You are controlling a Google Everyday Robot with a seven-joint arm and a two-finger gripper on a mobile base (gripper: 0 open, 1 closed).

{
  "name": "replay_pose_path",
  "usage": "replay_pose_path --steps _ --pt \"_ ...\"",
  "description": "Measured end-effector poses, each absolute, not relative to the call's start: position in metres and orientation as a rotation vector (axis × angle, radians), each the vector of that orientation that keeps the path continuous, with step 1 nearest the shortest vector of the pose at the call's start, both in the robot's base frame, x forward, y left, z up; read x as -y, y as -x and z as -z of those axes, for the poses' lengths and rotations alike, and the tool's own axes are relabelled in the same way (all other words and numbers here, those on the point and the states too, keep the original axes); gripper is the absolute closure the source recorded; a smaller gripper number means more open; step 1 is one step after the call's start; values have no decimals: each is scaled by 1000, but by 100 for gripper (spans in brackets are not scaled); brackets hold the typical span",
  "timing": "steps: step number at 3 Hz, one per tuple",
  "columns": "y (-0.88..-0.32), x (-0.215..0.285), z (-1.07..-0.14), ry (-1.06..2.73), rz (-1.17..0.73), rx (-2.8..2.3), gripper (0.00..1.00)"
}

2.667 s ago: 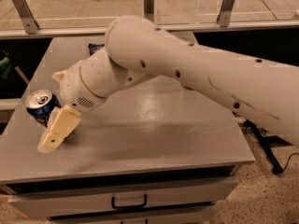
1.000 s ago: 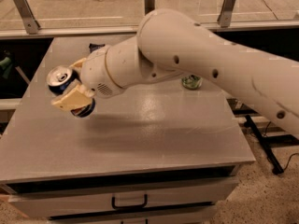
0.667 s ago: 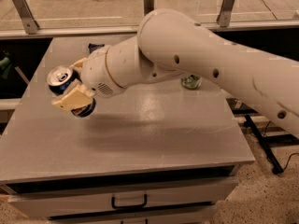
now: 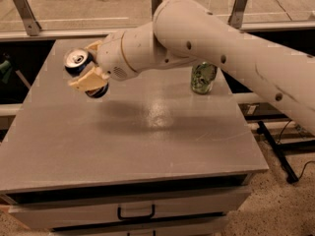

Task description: Move pepsi can near rxbar blueberry

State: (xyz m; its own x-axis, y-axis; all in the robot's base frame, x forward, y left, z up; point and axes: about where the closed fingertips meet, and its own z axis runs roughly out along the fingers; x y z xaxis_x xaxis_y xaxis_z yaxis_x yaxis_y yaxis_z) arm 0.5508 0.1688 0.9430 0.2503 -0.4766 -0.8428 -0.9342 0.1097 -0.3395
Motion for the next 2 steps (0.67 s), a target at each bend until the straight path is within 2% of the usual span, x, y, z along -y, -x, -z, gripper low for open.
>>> replay_pose_path --steps 2 --pt "-678 -165 -941 1420 -521 -1390 100"
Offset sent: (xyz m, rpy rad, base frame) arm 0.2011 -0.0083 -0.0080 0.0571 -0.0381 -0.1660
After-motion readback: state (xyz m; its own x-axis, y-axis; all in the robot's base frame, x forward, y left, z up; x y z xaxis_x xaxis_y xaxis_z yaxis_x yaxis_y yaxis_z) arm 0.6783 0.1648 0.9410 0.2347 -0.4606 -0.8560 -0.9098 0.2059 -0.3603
